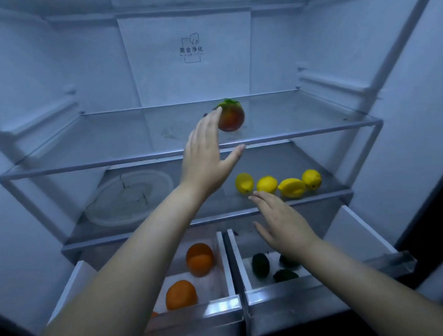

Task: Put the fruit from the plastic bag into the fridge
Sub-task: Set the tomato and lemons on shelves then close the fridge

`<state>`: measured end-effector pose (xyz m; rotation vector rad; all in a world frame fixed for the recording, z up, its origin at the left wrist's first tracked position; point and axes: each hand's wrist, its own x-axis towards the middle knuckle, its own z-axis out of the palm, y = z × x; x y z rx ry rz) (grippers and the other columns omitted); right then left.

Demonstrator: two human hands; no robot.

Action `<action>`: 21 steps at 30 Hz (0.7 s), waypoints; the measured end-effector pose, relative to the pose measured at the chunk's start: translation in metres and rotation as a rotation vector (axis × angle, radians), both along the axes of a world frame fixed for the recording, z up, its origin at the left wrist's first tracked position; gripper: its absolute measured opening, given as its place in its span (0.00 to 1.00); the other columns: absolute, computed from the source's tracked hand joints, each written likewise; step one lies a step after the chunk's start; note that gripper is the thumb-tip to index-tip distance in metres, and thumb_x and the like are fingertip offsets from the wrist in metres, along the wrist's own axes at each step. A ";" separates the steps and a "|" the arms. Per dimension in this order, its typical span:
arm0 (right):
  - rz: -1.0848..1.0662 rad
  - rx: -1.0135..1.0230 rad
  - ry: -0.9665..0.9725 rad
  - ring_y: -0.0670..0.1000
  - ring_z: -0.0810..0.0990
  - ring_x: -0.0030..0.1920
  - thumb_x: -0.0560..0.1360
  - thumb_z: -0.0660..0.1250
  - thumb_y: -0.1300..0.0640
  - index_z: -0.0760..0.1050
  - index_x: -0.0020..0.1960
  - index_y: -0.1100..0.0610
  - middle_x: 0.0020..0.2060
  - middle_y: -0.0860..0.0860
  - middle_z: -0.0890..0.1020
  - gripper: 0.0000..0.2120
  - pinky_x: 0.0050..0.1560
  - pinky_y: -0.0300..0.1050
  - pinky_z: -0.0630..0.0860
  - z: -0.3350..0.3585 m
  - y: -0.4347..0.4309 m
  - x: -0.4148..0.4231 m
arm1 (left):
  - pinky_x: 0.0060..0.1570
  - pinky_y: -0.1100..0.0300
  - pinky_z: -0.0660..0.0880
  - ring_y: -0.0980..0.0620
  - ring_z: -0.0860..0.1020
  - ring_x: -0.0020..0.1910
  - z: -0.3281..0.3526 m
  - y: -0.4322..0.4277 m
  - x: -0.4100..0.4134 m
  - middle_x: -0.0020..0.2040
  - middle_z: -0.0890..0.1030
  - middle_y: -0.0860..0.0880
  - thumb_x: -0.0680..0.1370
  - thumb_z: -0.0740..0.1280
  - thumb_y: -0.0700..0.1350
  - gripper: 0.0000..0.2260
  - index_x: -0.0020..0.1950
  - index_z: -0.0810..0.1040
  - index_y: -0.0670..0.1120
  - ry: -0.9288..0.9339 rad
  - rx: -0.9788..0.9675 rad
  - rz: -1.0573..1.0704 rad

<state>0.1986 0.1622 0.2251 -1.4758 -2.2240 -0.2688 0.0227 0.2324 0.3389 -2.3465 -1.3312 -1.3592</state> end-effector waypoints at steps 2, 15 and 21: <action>-0.018 -0.017 0.016 0.57 0.71 0.67 0.72 0.69 0.55 0.69 0.67 0.61 0.66 0.57 0.73 0.26 0.62 0.50 0.72 -0.009 -0.011 -0.004 | 0.74 0.51 0.51 0.48 0.53 0.76 -0.018 -0.019 -0.006 0.75 0.62 0.47 0.76 0.60 0.60 0.34 0.76 0.58 0.44 0.005 0.019 -0.054; 0.004 -0.187 0.127 0.52 0.67 0.69 0.77 0.61 0.48 0.68 0.68 0.56 0.68 0.52 0.70 0.22 0.65 0.46 0.67 -0.055 -0.067 -0.022 | 0.74 0.55 0.46 0.49 0.50 0.76 -0.144 -0.139 -0.046 0.76 0.58 0.47 0.78 0.56 0.58 0.29 0.76 0.58 0.45 0.376 -0.183 0.050; 0.016 -0.256 0.104 0.51 0.66 0.69 0.79 0.56 0.47 0.66 0.69 0.56 0.68 0.52 0.70 0.22 0.67 0.45 0.64 -0.062 -0.092 -0.009 | 0.71 0.50 0.57 0.47 0.59 0.75 -0.179 -0.175 -0.037 0.75 0.61 0.46 0.78 0.52 0.59 0.29 0.75 0.60 0.45 0.422 -0.351 0.213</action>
